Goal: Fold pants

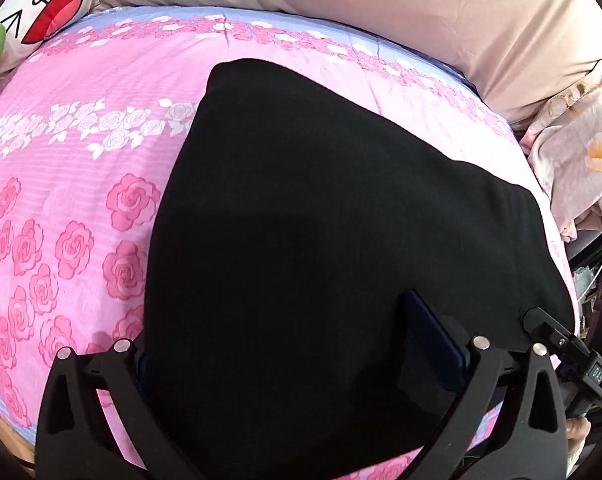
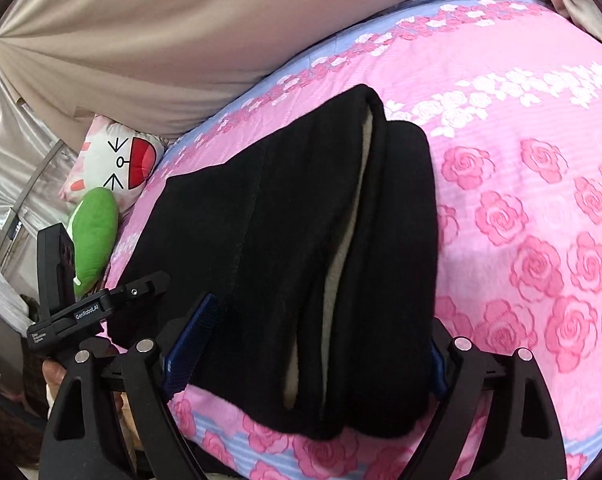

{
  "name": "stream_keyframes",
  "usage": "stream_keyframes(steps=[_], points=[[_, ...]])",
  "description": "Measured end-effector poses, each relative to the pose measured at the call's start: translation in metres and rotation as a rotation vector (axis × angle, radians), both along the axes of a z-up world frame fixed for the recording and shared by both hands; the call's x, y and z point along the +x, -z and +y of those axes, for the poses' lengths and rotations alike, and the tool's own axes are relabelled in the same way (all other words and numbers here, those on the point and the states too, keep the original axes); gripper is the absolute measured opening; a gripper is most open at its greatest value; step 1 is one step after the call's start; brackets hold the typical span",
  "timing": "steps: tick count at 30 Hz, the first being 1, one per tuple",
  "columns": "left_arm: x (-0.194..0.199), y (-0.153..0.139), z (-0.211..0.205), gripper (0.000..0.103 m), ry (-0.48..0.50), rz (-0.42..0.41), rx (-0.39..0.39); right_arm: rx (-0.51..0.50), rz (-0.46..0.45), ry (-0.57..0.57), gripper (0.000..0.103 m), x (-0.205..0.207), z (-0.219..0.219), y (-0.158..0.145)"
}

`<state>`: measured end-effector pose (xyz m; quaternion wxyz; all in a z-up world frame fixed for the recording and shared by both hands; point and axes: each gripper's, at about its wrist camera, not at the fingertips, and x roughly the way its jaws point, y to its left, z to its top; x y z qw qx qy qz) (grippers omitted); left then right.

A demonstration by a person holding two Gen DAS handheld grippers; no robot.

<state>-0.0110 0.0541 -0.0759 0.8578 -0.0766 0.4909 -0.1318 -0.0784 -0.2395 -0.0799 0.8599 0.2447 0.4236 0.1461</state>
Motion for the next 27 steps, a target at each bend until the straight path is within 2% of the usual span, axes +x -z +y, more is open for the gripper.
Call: stream_keyframes(steps=[14, 16, 18, 20, 22, 23, 24, 25, 26, 27], points=[[0.017, 0.001, -0.015, 0.098, -0.012, -0.027, 0.018, 0.040, -0.029, 0.002, 0.087, 0.017, 0.003, 0.002], [0.019, 0.002, -0.014, 0.098, -0.010, -0.032, 0.013, 0.044, -0.034, 0.011, 0.082, 0.018, 0.003, 0.003], [0.019, 0.001, -0.013, 0.098, -0.014, -0.030, 0.000, 0.041, -0.030, 0.032, 0.064, 0.020, 0.001, 0.004], [0.020, 0.000, -0.010, 0.097, -0.027, -0.025, -0.023, 0.092, -0.017, 0.042, 0.051, 0.021, -0.006, 0.007], [0.019, -0.002, -0.002, 0.090, -0.049, -0.018, -0.048, 0.114, -0.015, 0.044, 0.046, 0.019, -0.007, 0.007], [0.018, -0.003, 0.001, 0.080, -0.055, -0.015, -0.059, 0.098, -0.021, 0.046, 0.043, 0.017, -0.004, 0.004], [0.017, -0.005, 0.004, 0.064, -0.060, -0.016, -0.069, 0.082, -0.026, 0.047, 0.042, 0.014, -0.002, 0.001], [0.014, -0.010, 0.008, 0.055, -0.059, -0.022, -0.083, 0.072, -0.031, 0.050, 0.041, 0.012, 0.000, -0.003], [0.013, -0.014, 0.010, 0.040, -0.054, -0.030, -0.088, 0.067, -0.036, 0.051, 0.039, 0.010, 0.001, -0.007], [0.010, -0.019, 0.013, 0.035, -0.048, -0.040, -0.092, 0.060, -0.049, 0.050, 0.039, 0.007, 0.003, -0.013]])
